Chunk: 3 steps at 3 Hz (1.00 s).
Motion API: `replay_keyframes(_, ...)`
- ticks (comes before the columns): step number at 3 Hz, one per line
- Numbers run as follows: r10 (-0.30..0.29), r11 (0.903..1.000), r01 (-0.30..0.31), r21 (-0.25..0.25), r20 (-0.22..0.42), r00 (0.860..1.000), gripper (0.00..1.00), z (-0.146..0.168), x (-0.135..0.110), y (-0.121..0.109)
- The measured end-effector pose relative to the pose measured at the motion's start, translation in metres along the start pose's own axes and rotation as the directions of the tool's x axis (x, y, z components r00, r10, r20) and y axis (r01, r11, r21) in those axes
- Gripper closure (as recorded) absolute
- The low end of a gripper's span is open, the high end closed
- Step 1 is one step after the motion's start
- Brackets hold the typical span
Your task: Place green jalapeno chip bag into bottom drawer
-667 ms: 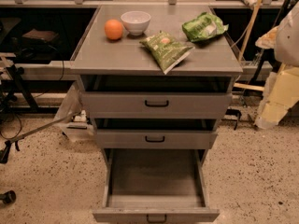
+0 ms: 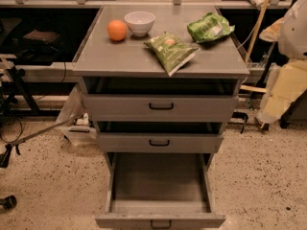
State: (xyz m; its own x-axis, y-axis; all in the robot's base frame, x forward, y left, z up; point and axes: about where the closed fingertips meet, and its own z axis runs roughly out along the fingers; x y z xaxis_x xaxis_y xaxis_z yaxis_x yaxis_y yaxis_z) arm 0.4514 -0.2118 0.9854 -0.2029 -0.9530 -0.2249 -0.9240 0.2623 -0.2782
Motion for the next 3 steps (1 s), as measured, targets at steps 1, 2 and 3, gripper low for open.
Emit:
replay_keyframes(1,-0.034,0.9977,0.027,0.063,0.118,0.992,0.0,0.003,-0.032,-0.052)
replay_keyframes(2,-0.037,0.986,-0.015,0.166,0.305,0.952,0.0,-0.009,-0.064,-0.121)
replay_keyframes(3,-0.007,0.968,-0.11,0.226,0.463,0.886,0.0,-0.02,-0.083,-0.181)
